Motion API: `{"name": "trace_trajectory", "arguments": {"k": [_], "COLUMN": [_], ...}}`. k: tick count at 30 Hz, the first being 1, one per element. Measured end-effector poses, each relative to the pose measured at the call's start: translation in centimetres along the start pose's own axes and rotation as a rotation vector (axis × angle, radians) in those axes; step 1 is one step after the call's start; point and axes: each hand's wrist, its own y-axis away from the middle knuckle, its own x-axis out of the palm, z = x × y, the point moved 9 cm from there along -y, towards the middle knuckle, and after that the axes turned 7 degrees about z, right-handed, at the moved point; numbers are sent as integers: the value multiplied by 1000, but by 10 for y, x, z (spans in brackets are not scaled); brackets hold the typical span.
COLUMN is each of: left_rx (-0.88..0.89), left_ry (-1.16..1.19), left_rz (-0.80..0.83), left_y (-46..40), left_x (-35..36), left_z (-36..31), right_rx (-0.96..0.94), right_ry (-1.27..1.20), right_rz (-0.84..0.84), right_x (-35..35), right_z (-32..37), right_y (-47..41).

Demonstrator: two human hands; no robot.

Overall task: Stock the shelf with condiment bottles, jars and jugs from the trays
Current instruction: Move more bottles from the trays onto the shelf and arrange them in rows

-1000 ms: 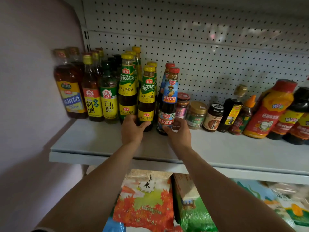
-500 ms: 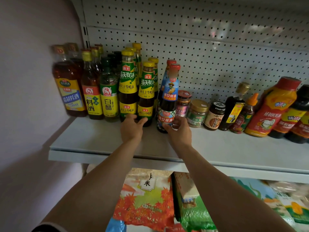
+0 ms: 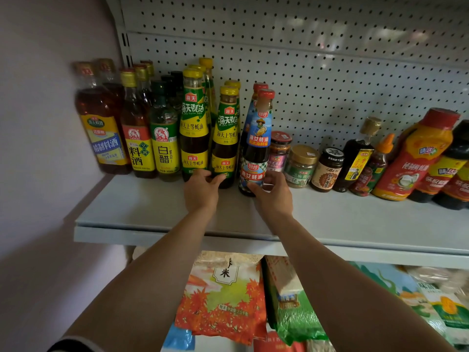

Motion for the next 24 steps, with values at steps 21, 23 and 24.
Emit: {"name": "trace_trajectory", "arguments": {"k": [21, 23, 24], "left_rx": [-16, -6, -3], "left_ry": [18, 60, 83], "left_rz": [63, 95, 103], "left_y": [7, 13, 18], "left_x": [0, -4, -8], "left_z": [-2, -1, 0], "right_rx": [78, 56, 42], "right_ry": [5, 80, 123], "right_rz": [26, 46, 63], "right_x": [-17, -24, -26], "right_z": [3, 5, 7], "right_y": [26, 37, 42]}}
